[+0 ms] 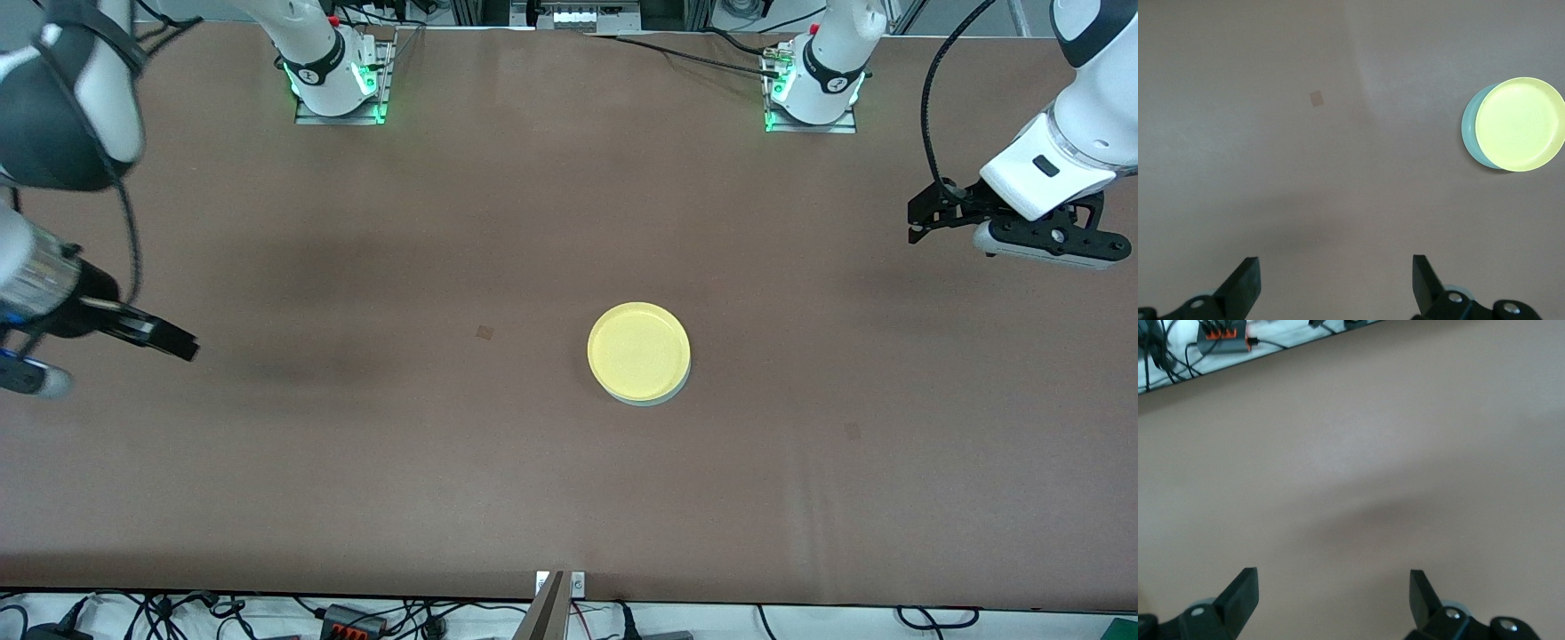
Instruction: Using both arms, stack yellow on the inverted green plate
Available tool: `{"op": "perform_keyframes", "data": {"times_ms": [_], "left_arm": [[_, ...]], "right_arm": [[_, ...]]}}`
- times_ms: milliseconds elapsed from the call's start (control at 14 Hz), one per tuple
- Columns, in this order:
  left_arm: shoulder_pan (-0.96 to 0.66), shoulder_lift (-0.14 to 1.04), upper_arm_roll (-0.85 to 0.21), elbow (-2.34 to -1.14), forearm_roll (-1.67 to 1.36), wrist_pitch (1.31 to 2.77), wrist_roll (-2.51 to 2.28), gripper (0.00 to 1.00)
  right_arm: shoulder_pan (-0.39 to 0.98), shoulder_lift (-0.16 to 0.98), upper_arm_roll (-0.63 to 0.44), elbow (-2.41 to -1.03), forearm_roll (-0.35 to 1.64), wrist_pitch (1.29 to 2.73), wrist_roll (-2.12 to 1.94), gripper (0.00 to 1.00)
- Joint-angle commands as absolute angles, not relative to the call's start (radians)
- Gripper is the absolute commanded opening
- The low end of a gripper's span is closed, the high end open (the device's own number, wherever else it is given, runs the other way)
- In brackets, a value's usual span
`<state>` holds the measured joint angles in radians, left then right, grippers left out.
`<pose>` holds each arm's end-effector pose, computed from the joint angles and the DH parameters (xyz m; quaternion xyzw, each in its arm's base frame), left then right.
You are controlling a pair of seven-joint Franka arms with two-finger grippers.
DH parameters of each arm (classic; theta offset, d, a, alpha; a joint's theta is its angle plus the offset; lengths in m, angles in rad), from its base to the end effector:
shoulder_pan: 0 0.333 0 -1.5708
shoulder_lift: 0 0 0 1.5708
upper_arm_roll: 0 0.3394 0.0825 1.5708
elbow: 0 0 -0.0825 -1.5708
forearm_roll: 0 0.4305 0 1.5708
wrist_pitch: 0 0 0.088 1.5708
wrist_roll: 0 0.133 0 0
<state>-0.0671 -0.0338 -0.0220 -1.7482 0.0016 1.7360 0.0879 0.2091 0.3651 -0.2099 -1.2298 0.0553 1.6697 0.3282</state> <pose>0.5973 -0.0533 0.5640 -0.9960 0.0885 -0.0108 0.0012 0.7262 0.0338 0.5710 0.9867 -0.1570 0.0421 0.0025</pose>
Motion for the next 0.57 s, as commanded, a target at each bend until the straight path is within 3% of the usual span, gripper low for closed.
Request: {"op": "perform_keyframes", "data": {"times_ms": [0, 214, 500], "left_arm": [[-0.071, -0.040, -0.020, -1.741, 0.002, 1.723, 0.103, 1.00], [-0.066, -0.040, -0.018, -1.741, 0.002, 1.721, 0.113, 1.00], [-0.061, -0.038, -0.015, -1.743, 0.002, 1.720, 0.115, 1.00]], "right_arm": [[0.071, 0.262, -0.078, -1.319, 0.025, 1.686, 0.286, 1.00], [-0.029, 0.210, -0.042, -1.380, 0.025, 1.684, 0.139, 1.00], [-0.034, 0.201, -0.041, -1.382, -0.015, 1.597, 0.063, 1.00]]}}
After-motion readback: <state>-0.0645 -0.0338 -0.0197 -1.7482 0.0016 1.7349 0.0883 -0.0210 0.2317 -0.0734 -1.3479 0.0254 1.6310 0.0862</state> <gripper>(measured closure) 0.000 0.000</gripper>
